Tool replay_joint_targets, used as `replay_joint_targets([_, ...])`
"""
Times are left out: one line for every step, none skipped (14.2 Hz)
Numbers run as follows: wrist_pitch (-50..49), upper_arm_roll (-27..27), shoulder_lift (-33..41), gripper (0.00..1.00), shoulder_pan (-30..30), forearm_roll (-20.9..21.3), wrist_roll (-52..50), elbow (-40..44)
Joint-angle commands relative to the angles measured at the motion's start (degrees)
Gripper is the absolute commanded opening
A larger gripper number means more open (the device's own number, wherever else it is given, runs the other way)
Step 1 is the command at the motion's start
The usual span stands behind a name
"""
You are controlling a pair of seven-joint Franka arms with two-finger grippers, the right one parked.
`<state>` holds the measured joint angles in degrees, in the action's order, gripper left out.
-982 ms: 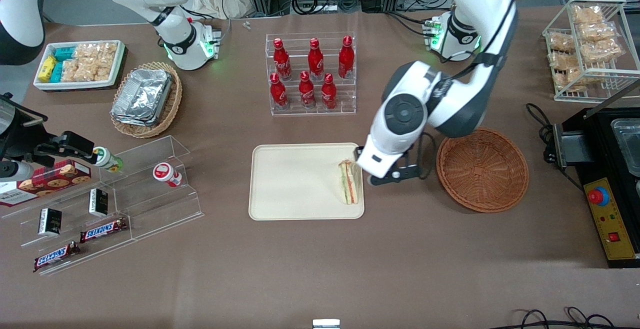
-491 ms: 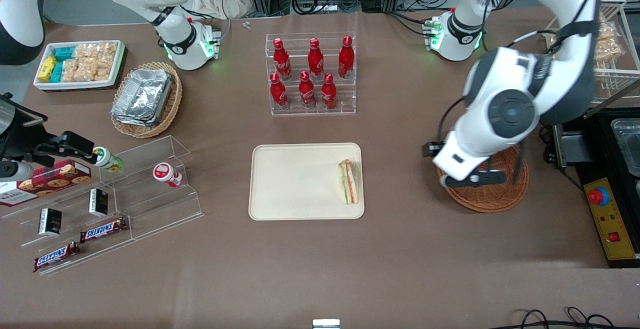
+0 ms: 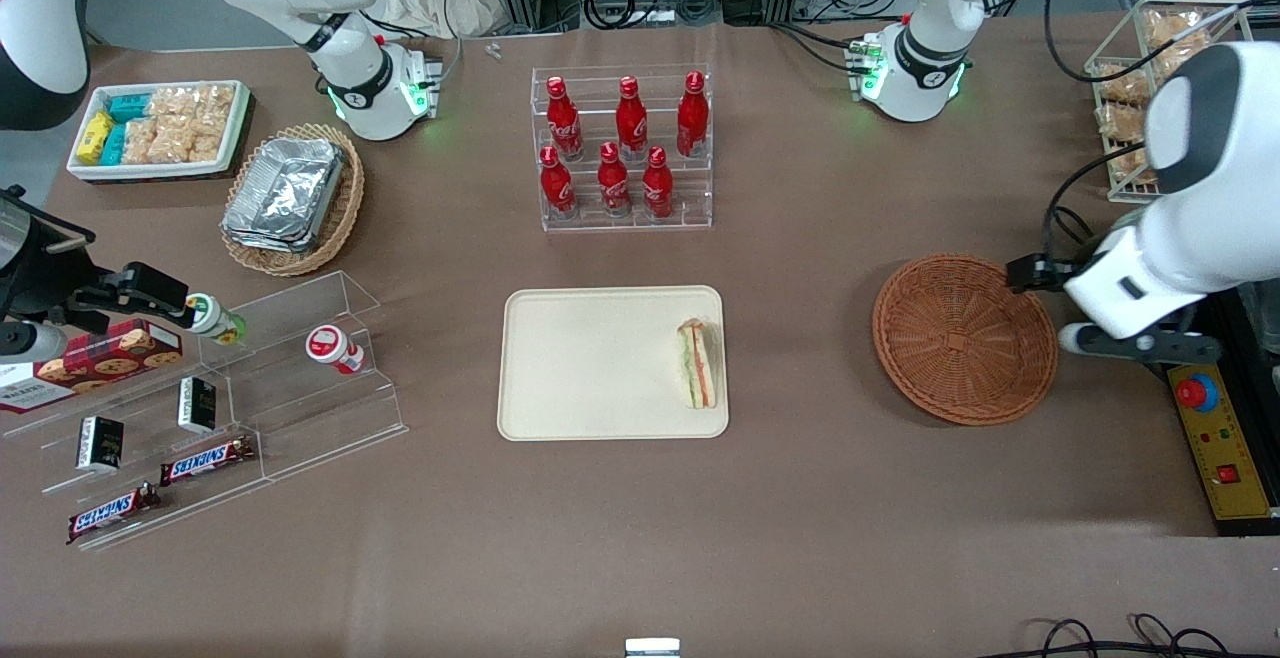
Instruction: Place sandwich from basket to tray
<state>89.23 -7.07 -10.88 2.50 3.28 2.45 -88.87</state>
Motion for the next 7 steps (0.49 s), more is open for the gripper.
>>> replay_joint_targets([-1.96,-0.84,0.33,1.0,1.01,1.02,-4.26,1.06])
replay_joint_targets([-2.05,-0.93,0.25,1.0,2.06,1.37,-6.56,1.07])
replay_joint_targets([-2.05,-0.93,-0.19,1.0,2.42,1.37,-6.75,1.07])
replay_joint_targets([-1.96,-0.93,-0.19,1.0,2.42,1.37,-6.75,1.15])
replay_joint_targets([-1.96,-0.93,-0.19,1.0,2.42,1.37,-6.67,1.07])
replay_joint_targets([-1.96,-0.93,-0.19,1.0,2.42,1.37,-6.75,1.07])
replay_joint_targets([-1.96,-0.93,-0.19,1.0,2.42,1.37,-6.75,1.07])
